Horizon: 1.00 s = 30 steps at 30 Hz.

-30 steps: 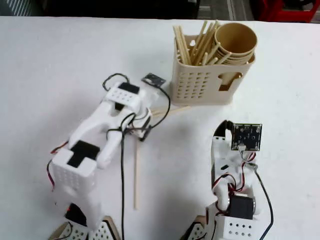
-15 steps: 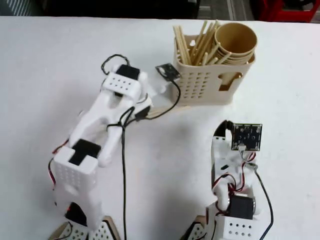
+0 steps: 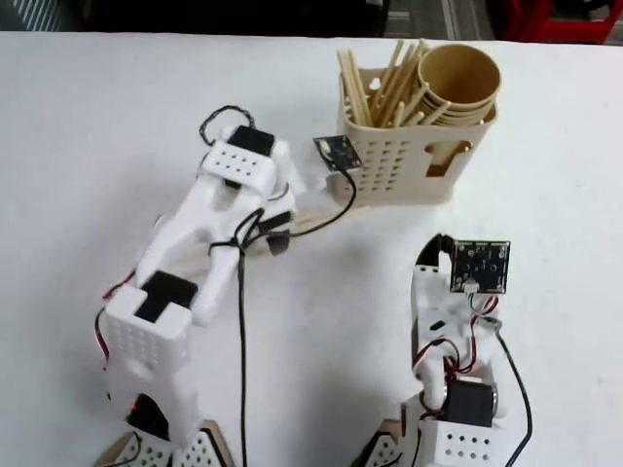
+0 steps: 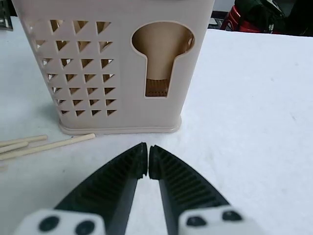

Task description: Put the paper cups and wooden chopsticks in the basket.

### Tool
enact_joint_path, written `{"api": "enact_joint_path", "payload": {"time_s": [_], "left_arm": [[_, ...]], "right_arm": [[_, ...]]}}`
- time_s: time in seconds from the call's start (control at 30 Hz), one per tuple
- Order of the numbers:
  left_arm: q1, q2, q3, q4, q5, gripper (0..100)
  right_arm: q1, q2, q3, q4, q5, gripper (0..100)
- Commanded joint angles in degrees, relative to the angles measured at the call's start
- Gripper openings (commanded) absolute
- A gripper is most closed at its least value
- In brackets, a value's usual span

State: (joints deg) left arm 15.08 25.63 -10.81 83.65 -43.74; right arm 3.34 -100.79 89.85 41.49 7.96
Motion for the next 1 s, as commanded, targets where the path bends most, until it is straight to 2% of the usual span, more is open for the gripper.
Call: {"api": "enact_joint_path", "payload": {"time_s": [0.0,0.2,0.5,0.7,0.97], "left_arm": [[0.13,-0.13,-2.11,-1.93,-0.18,21],[-2.33,-0.13,2.29,-8.7,-0.35,24],[-4.35,4.44,3.08,-11.08,-0.18,26],[-4.79,12.18,-7.65,-3.96,0.0,25],[-2.77,22.37,-20.22,5.45,-0.53,5]], "right_arm": [[-0.31,-0.48,-0.35,-1.27,0.62,2.2],[-0.31,-0.48,-0.18,-1.27,0.44,6.2],[-0.31,-0.48,-0.18,-1.27,0.44,6.2],[-0.31,-0.48,-0.18,-1.27,0.44,6.2],[-0.31,-0.48,-0.18,-1.27,0.44,6.3]]}}
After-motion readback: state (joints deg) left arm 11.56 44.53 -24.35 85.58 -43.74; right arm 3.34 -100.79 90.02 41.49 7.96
